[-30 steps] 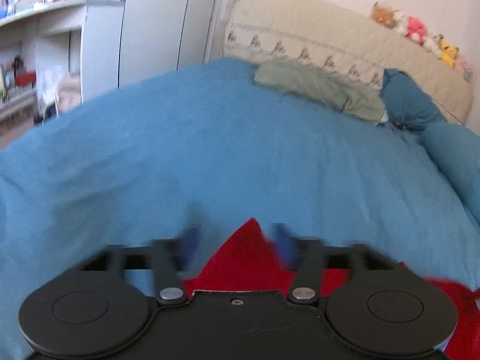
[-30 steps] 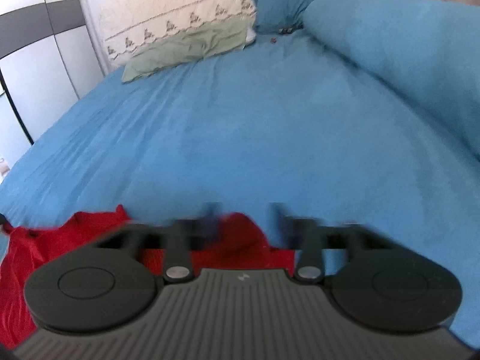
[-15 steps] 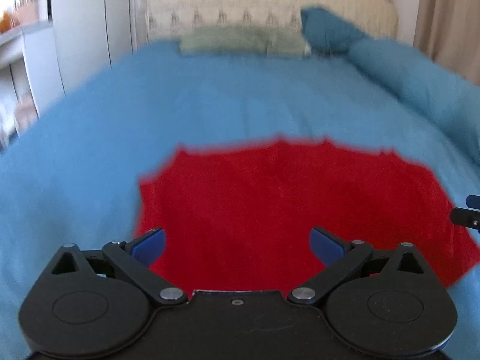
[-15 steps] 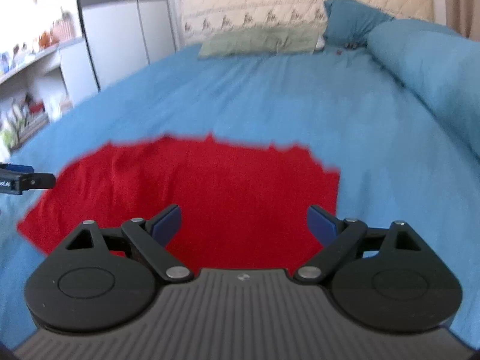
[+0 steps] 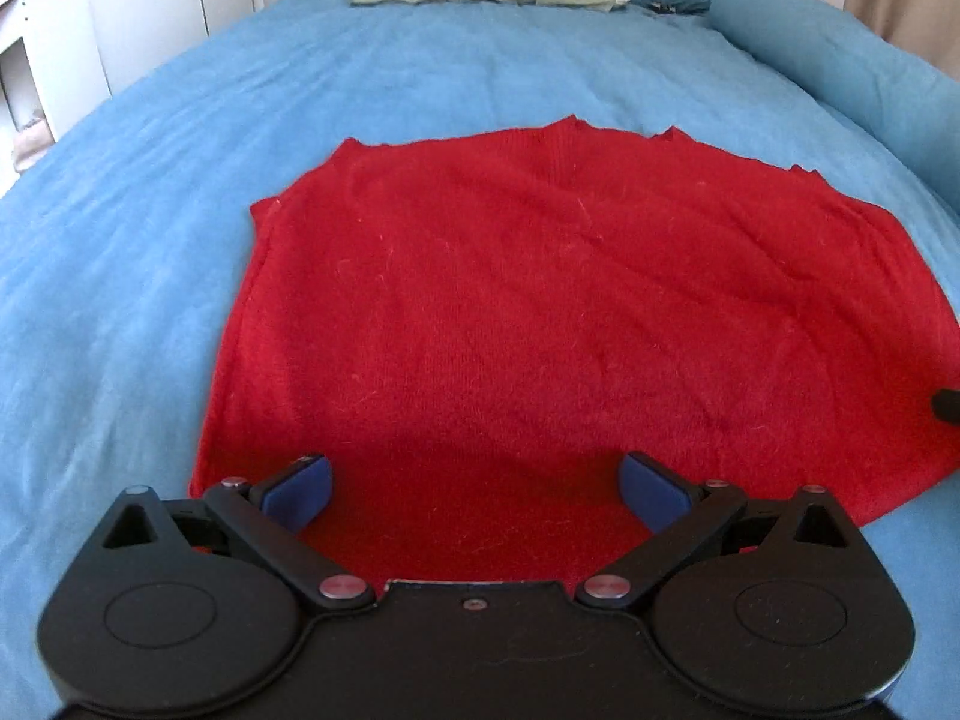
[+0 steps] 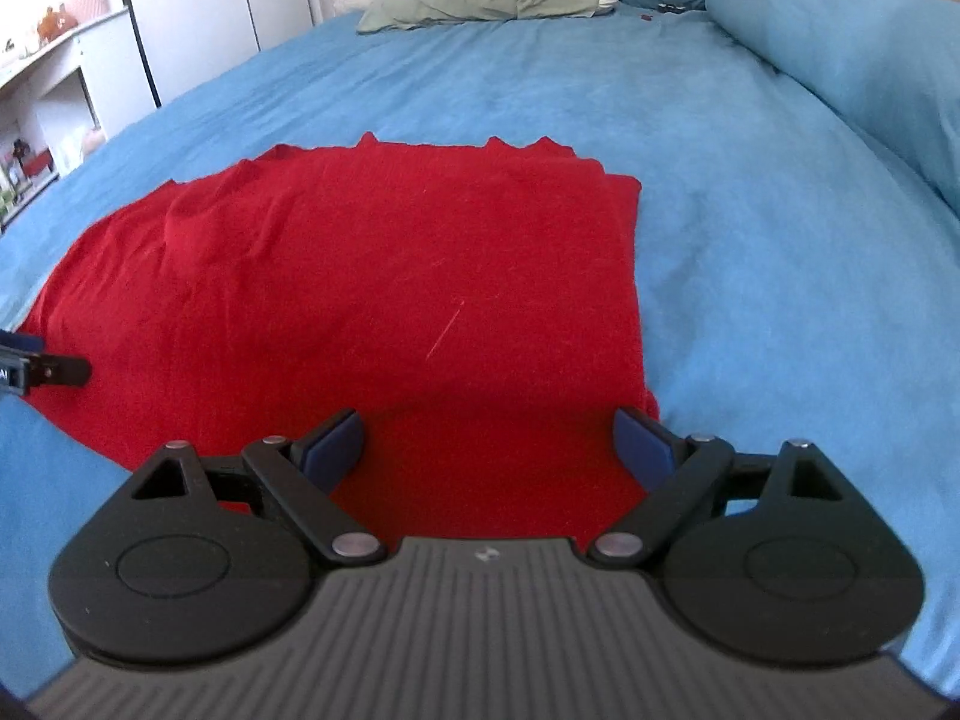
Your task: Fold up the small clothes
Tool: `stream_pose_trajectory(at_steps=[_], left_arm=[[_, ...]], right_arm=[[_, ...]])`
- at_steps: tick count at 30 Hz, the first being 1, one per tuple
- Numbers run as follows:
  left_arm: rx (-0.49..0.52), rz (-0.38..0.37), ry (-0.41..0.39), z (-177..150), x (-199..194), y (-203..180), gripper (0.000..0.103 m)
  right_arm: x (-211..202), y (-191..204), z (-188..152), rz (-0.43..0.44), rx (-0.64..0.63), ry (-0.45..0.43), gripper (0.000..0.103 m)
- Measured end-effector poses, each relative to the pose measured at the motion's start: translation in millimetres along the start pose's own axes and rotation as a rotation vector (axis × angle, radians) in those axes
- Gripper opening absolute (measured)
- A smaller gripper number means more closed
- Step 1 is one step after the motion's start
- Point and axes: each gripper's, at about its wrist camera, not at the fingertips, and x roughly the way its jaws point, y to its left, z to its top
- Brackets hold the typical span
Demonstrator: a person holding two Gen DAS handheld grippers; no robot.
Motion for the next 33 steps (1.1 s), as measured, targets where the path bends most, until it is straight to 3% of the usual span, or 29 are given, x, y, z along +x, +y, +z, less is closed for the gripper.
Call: stream_pose_trajectory(at_steps=[7,12,17,20,22,26,33], left_arm=[[0.014,0.027,0.072,13,-3,-5,0.103],[0.031,-0.034,-0.019,11,-34,-35,0.103],[0.105,-0.063,-0.034,17,-42,-75,0.103],[0.091,-0.083,-0.018,23,-34,-85,0.103],[0.072,-0.085,-0.009,26,-28,-88,0.103],[0.030,-0.101,0.004,34,-19,-88,0.103],[-0.002,-0.111,0.021,48,-2,-93,0.103]], right_arm=[[-56,-5,3,-0.049,0.066,-0.011,0.103],[-80,-10,-23,-0.027,0.188,0.006,0.103],[-63,-11,-45,0.002,0.332,-0.004,0.100],[-55,-14,-49,0.016,0.438,-0.073,0.098],[-47,-19,-47,0.022,0.497,-0.112,0.088],[-29,-36,-36,0.022,0.592,-0.167,0.077],[3,-58,-5,0.073,0.564,-0.155,0.070]])
